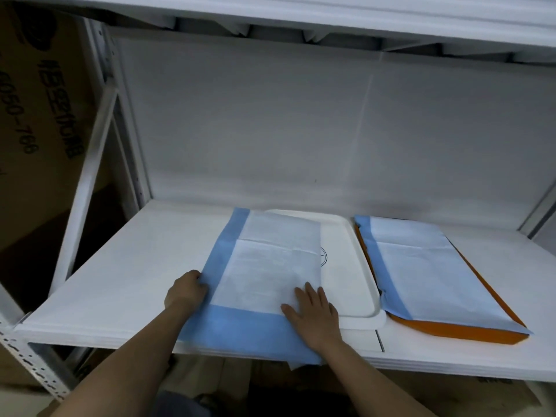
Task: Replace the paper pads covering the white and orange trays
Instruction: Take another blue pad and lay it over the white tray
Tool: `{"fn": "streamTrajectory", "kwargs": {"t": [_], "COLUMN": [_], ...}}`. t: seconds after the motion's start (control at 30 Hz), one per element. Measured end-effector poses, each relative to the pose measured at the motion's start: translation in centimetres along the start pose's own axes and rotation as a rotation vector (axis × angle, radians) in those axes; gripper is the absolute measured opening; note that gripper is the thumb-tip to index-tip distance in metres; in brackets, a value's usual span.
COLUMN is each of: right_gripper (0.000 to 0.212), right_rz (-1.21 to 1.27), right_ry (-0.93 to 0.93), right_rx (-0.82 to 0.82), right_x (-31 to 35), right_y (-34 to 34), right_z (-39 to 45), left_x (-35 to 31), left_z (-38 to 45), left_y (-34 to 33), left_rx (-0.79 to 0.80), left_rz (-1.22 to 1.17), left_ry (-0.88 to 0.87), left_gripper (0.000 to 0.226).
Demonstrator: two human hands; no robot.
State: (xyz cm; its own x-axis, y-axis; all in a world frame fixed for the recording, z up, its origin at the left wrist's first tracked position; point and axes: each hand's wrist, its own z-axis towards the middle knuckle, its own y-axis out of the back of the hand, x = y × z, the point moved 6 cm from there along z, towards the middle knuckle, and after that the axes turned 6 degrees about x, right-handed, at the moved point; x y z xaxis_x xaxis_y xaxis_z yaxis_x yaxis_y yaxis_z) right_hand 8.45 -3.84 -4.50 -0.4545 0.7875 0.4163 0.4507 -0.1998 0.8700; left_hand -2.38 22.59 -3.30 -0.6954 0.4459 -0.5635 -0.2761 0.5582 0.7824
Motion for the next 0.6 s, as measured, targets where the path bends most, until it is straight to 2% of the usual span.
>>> {"fn": "streamTrajectory", "kwargs": {"t": [0.1,0.17,0.2,0.3,0.37,0.43,0.47,0.53,0.6], "right_gripper": [0.041,0.04,0.044,0.059,0.052,0.033,0.031,0.033,0.025], "right_rz": [0.344,0.582,0.663,0.851,1.003,1.069,1.071,1.109,1.177], "right_ry": [0.102,0.006,-0.075,-0.242,-0.302,-0.311,-0.306,-0.281,-0.263], "right_rx": [-0.174,-0.276,-0.27,-0.144,-0.052,0.026,0.069,0.149,0.18], "right_x": [-0.4,-2.0,-3.0,-4.2,-3.9,-3.4,-3.2,-2.7,-2.0], "right_y": [1.7,3.0,3.2,3.5,3.5,3.9,3.9,4.0,4.0], "right_z": [0.0,0.2,0.5,2.0,2.4,2.4,2.5,2.5,2.2], "left_x": [0.4,0.2,0.1,-1.4,-2.1,-2.7,-2.9,-3.5,-4.1], "left_z": [0.1,-0.4,-1.0,-2.5,-3.3,-4.4,-5.0,-6.5,-8.1], "left_y": [-0.1,-0.4,-0.6,-1.6,-3.3,-5.1,-5.8,-6.5,-7.2], "left_rx": [-0.032,-0.07,-0.106,-0.188,-0.08,0.059,0.125,0.212,0.237], "left_rz": [0.011,0.002,0.055,0.329,0.434,0.456,0.452,0.444,0.514], "left_ry": [-0.006,-0.048,-0.084,-0.271,-0.375,-0.474,-0.521,-0.646,-0.807], "left_gripper": [0.039,0.054,0.061,0.07,0.083,0.103,0.109,0.102,0.091]}}
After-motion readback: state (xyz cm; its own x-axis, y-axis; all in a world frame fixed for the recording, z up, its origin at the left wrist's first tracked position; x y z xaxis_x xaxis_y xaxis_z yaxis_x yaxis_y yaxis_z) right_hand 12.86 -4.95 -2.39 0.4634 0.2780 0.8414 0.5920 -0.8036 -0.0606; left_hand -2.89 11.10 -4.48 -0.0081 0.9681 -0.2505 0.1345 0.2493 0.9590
